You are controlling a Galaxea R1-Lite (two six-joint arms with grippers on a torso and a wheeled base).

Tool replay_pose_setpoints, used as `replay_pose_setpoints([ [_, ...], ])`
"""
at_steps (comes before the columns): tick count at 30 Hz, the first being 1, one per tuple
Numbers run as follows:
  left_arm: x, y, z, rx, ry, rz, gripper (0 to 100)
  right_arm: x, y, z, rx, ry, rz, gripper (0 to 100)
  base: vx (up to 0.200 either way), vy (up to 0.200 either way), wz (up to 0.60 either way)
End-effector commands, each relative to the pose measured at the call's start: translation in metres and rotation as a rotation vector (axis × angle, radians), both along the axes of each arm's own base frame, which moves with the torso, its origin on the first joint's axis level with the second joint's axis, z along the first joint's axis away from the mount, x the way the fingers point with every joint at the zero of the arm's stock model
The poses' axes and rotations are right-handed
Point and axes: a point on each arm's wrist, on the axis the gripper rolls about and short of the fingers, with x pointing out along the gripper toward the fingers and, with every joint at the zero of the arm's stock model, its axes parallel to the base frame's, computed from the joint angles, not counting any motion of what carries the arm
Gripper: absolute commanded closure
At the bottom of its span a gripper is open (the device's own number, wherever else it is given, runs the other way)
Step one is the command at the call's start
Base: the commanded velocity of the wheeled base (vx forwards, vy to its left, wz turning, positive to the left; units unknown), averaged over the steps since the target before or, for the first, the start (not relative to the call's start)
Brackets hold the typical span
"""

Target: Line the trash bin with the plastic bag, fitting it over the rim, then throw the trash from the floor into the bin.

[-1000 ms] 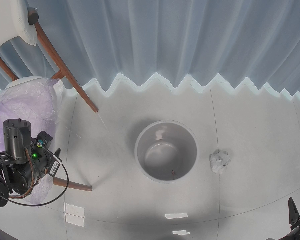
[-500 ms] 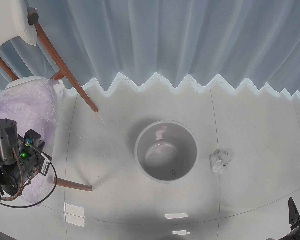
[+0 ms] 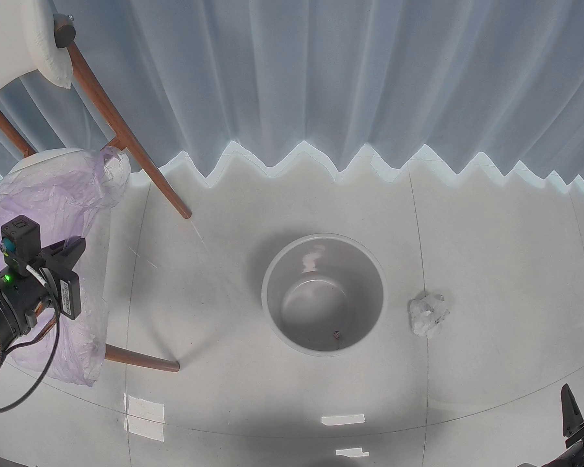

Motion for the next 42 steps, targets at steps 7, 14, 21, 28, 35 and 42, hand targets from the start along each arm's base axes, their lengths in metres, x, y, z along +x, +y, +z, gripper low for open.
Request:
replay_pose_setpoints([
  [7,-0.006,-0.005,0.025,-0.133,-0.073,-0.273,100,0.0,0.0,-0.005,0.0,0.002,0.0,0,0.0,0.0,0.0],
  [14,0.022,-0.029,0.062,-0.299,-0.112,-0.489,100,0.0,0.0,-0.005,0.0,0.002,0.0,0,0.0,0.0,0.0],
  [21,0.043,-0.082,0.097,-0.586,-0.15,-0.703,100,0.0,0.0,-0.005,0.017,0.003,-0.006,0,0.0,0.0,0.0],
  [28,0.044,-0.124,0.1,-0.664,-0.091,-0.851,100,0.0,0.0,-0.005,0.017,0.003,-0.006,0,0.0,0.0,0.0],
  [35,0.045,-0.163,0.106,-0.745,-0.035,-0.949,100,0.0,0.0,-0.005,0.017,0.003,-0.006,0,0.0,0.0,0.0],
  [42,0.05,-0.184,0.116,-0.816,-0.009,-0.987,100,0.0,0.0,-0.005,0.017,0.003,-0.006,0,0.0,0.0,0.0],
])
